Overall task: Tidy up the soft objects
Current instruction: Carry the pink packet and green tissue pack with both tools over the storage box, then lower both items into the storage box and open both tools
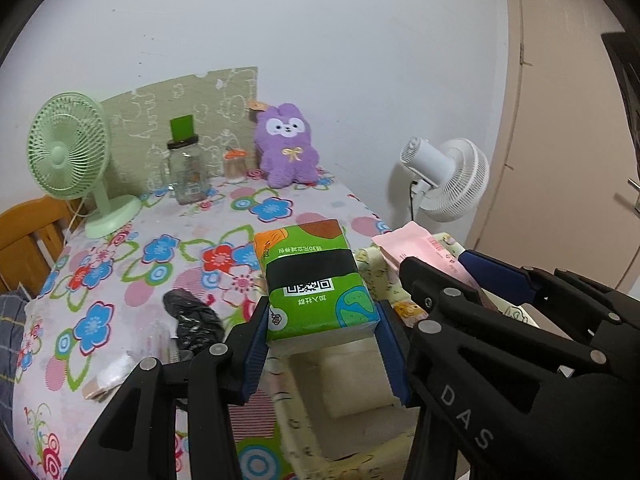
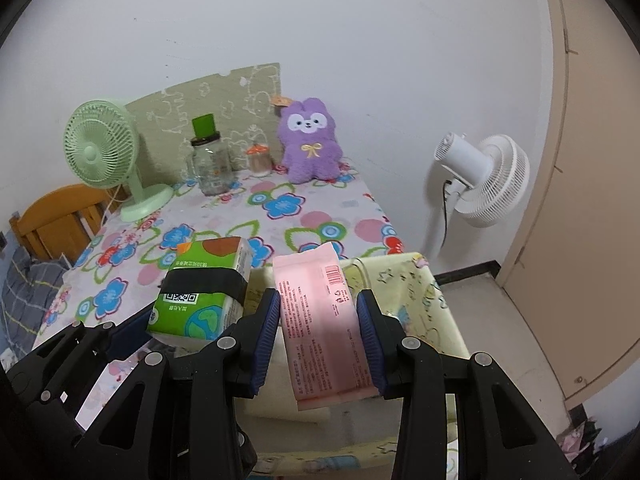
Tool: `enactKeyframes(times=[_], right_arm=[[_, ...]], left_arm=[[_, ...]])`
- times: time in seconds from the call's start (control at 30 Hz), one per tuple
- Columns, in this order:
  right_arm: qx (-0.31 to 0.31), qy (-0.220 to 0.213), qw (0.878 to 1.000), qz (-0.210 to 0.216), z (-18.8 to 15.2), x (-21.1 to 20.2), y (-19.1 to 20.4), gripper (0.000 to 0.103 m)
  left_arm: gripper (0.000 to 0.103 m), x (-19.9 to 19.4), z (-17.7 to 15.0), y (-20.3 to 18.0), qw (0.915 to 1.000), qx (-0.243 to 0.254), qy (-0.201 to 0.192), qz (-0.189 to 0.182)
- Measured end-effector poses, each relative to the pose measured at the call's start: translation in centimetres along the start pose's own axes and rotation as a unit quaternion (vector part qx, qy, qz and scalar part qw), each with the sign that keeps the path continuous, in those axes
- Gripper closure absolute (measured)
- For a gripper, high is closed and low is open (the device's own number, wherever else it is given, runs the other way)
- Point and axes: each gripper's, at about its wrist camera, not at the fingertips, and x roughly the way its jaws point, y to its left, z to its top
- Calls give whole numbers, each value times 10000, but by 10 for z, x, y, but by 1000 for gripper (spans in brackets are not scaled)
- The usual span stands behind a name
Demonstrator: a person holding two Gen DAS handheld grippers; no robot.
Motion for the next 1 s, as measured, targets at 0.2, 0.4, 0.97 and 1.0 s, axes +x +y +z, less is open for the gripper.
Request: enactKeyframes(times=[0.2,0.4,0.97,1.0], right_arm=[[109,121,9998,-82,-7,8,-14,60],[220,282,9993,-120,-17,16,-25,60],[389,470,9981,-21,-25,31,-35,59],[392,469,9981,-30,-25,31,-35,58]], left_arm=[[51,11,-4,-13,9997,176,144,-98],[51,22,-10,-21,9990,279,319,-152],[29,34,-15,-27,9978,339,559,-141],[28,33,-15,-27,9978,342,557,-120]])
